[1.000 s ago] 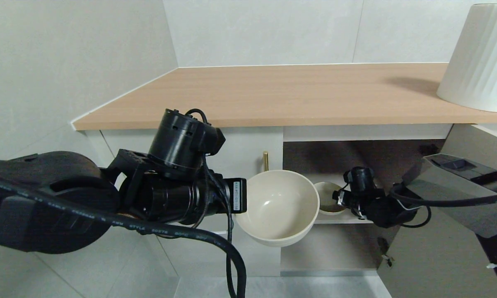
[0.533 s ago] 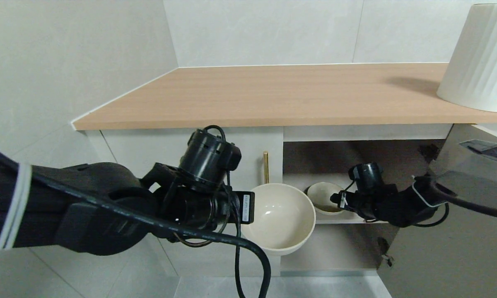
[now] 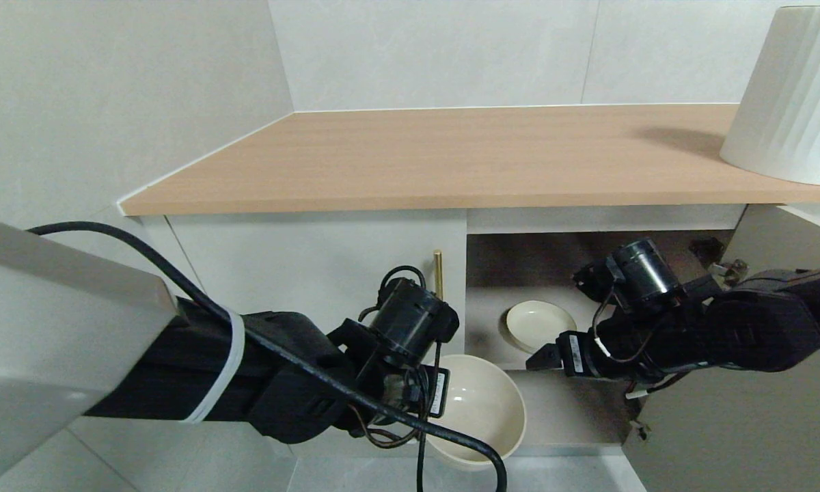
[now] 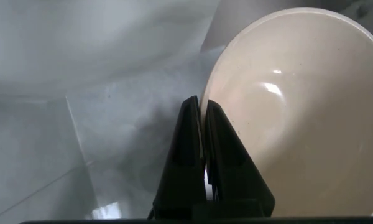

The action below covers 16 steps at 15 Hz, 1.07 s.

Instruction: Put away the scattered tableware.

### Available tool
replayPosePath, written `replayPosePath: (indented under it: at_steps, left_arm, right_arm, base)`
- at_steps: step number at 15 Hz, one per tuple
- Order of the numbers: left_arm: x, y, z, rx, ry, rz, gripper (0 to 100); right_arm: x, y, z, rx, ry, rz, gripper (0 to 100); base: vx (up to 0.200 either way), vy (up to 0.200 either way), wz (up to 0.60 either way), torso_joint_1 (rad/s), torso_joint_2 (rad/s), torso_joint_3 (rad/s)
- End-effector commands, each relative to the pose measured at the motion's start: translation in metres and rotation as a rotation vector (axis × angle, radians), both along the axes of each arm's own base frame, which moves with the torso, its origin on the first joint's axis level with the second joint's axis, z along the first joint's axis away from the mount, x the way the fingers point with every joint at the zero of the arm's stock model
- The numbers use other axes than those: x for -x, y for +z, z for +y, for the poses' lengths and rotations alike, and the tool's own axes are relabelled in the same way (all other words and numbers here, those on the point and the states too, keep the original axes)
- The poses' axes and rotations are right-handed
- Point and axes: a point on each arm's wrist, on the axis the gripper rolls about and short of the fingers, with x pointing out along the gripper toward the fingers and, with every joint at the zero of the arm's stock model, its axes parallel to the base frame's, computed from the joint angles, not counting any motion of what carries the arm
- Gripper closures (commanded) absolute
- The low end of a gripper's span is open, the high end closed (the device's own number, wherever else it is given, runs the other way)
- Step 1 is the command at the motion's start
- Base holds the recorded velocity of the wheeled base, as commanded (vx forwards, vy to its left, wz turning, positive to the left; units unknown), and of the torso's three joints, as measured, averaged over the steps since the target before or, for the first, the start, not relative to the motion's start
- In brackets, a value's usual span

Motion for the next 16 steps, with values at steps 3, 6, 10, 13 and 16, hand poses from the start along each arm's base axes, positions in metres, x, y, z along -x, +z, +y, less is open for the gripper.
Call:
replayPosePath:
  at_steps: [3,6,10,13,16]
  left_arm:
    - [0.005,-0.014,-0.01,-0.028,-0.027,0.026,100]
    - [0.01,-0.005,-0.015,0.005,-0.037,-0.015,100]
    - [0.016,0.003,-0.015,0.009,-0.035,-0.041,100]
    - [0.016,0.002,-0.016,0.008,-0.035,-0.04,100]
    - [0.016,0.003,-0.016,0.01,-0.035,-0.042,100]
  right_arm:
    - [0.032,0.019,0.019,-0.014,0.132,-0.009,0]
    - [0.032,-0.007,0.033,0.052,0.152,0.049,0]
    - [0.023,-0.025,0.038,0.097,0.131,0.077,0]
    - [0.021,-0.027,0.039,0.1,0.125,0.07,0]
    - [0.02,-0.028,0.04,0.095,0.122,0.066,100]
  base:
    - [0.0,0.0,0.0,0.0,0.0,0.0]
    - [0.0,0.0,0.0,0.0,0.0,0.0]
    - [0.0,0.0,0.0,0.0,0.0,0.0]
    - [0.0,0.0,0.0,0.0,0.0,0.0]
    - [0.0,0.0,0.0,0.0,0.0,0.0]
